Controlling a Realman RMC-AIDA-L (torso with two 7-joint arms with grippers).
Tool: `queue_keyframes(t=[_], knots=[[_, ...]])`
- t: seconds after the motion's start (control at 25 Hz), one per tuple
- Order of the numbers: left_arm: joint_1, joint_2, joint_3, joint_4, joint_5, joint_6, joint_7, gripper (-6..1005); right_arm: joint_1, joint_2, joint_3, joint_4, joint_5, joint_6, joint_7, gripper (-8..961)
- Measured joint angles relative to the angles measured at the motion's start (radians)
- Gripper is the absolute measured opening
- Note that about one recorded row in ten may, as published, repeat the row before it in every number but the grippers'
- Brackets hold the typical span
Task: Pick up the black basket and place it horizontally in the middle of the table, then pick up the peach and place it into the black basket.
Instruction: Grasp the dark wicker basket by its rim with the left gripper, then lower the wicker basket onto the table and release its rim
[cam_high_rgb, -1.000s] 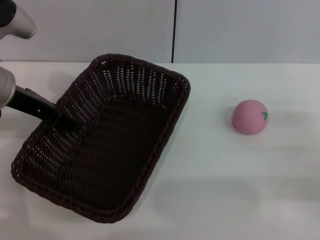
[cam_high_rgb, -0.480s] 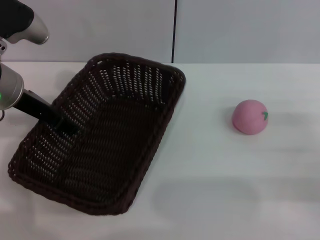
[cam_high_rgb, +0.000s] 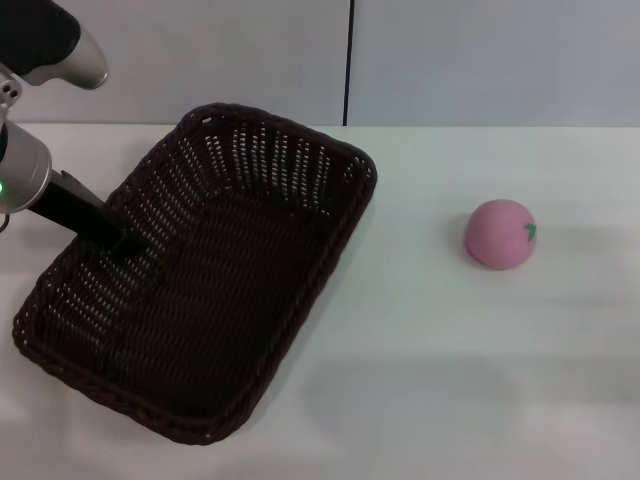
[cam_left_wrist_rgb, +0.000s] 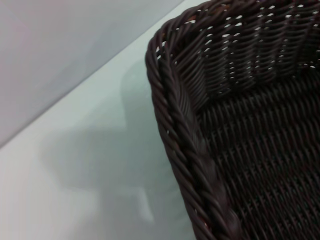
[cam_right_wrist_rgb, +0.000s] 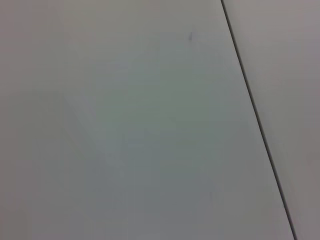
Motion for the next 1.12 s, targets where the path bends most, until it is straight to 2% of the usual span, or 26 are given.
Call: queue_keyframes(t=[0.36,0.64,0.8,1.12], knots=[[-0.034,-0.003,0.199,0.138,-0.028,0.021,0.153,241,-0.006,0.001,0.0,0.0,0.001,-0.011,0.008,735],[-0.083,-0.007,0.276,0.187,-0.098,0.008,0.302,240,-0.01,0.002,0.0,0.001,0.001,-0.024,0.01,735],[-0.094,-0.009,0.376,0.234,-0.102,-0.064,0.42,240,-0.01,0.002,0.0,0.0,0.001,-0.025,0.01,734],[-0.111,-0.009,0.415,0.239,-0.117,-0.134,0.597,230,-0.01,0.002,0.0,0.002,0.001,-0.025,0.011,734]])
